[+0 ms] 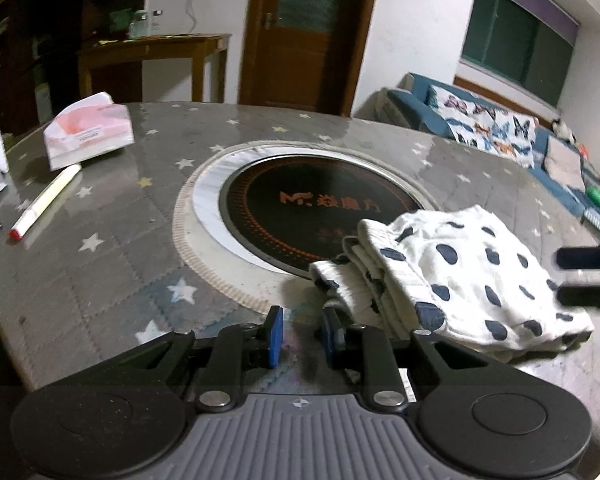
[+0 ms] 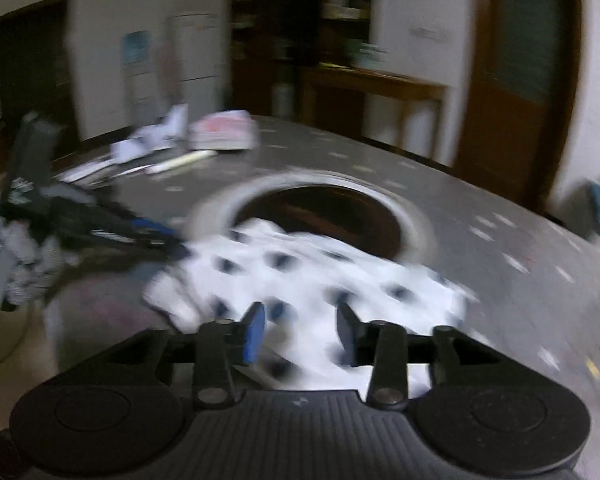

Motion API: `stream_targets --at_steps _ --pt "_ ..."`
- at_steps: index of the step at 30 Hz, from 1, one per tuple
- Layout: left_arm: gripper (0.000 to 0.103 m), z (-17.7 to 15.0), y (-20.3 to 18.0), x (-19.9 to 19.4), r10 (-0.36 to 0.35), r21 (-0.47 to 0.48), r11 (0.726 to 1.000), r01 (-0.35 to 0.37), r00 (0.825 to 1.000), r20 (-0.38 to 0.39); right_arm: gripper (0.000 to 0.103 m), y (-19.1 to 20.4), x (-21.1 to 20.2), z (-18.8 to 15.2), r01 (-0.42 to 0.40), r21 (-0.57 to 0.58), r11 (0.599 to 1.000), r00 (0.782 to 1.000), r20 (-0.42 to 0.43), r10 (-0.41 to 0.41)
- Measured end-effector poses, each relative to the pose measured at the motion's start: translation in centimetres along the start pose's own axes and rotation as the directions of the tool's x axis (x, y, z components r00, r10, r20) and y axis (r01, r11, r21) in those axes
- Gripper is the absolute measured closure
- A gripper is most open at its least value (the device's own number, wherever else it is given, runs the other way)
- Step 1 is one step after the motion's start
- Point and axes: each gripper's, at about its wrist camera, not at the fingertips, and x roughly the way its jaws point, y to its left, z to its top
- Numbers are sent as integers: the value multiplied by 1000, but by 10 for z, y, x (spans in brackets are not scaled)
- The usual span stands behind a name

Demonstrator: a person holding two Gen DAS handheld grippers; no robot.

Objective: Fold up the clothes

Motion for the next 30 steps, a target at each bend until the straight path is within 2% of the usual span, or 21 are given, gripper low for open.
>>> stream_targets --at_steps 5,8,12,14,15,18,21,26,30 --pt "74 0 4 -8 -6 -45 999 6 1000 18 57 49 38 22 -94 -201 975 996 -7 94" --pt "73 1 5 -9 -18 -63 998 20 1000 25 57 68 57 26 -86 -292 953 996 -22 83" --pt "73 1 4 -4 -38 -79 996 40 999 22 59 74 77 23 -65 -327 943 997 -51 51" --pt "73 0 2 0 -48 -81 996 49 999 17 61 73 80 22 -78 -312 947 996 -63 61" --pt "73 -1 1 1 -52 -81 995 53 999 14 67 72 81 21 -88 -301 950 995 -66 72" --pt "73 -2 2 7 -58 -89 994 58 998 3 77 69 79 19 -107 -266 958 994 -60 95" --pt "73 -2 3 10 -60 -100 993 59 998 -3 83 61 74 22 -121 -216 969 993 -41 115" --pt "74 -2 5 12 -64 -115 991 63 998 -4 88 41 59 32 -153 -97 983 988 4 155" --pt "74 -3 9 15 -68 -130 989 66 998 -10 93 41 36 40 -199 -88 976 976 67 205"
